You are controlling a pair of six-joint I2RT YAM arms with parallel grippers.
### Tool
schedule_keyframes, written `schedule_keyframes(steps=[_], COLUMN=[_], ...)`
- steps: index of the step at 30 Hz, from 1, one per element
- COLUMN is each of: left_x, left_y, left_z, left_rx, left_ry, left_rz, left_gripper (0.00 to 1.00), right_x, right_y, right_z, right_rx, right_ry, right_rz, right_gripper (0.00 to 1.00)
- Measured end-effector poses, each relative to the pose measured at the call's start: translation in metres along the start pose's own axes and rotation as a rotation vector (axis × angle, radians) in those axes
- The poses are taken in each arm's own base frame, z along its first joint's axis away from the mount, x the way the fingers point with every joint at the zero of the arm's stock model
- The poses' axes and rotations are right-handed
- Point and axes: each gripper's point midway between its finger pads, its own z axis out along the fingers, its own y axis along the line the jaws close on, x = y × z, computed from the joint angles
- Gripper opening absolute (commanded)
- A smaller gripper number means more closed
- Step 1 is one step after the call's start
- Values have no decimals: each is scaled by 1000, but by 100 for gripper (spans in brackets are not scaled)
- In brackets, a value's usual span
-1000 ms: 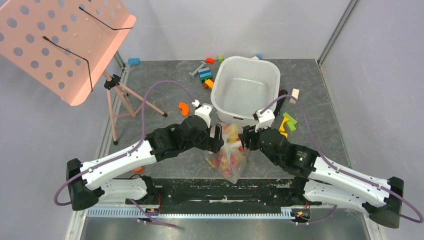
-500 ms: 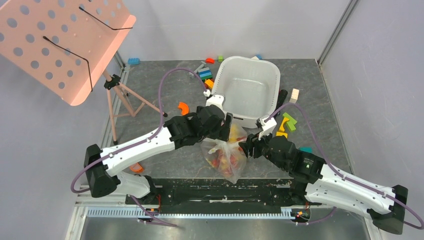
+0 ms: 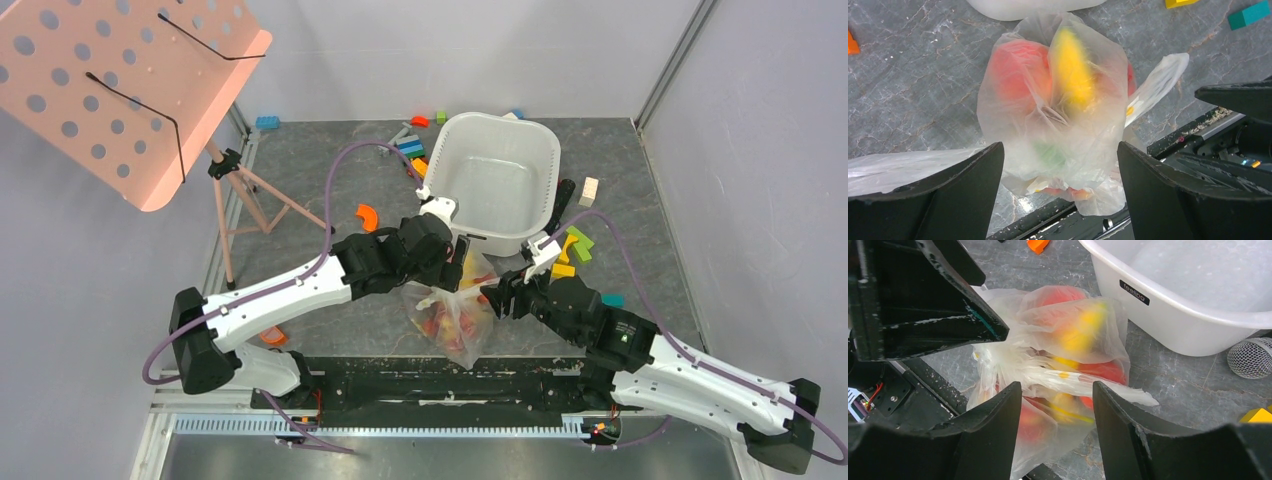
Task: Take the fake fruits out of the plastic bag
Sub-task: Untie the plastic bag at the center of the board.
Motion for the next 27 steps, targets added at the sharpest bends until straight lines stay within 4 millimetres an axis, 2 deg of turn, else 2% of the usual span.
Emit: schedule_keyframes(steps=[4, 8, 12, 27], left_x=[0, 0, 2, 18], left_y=[-2, -1, -1, 8], left_z=[-4, -7, -6, 22], left_rx=[26, 38, 36, -30], left_ry=[-2, -7, -1, 67], left_rz=[32, 65, 81, 183], left_gripper=[90, 82, 80, 70], right_x=[5, 6, 7, 11], right_y=[-2, -2, -1, 0], right_z=[1, 1, 1, -1], right_rx=[4, 4, -2, -19], right_ry=[11, 13, 15, 20], right_rz=[-4, -5, -5, -11], right_gripper=[57, 57, 57, 52])
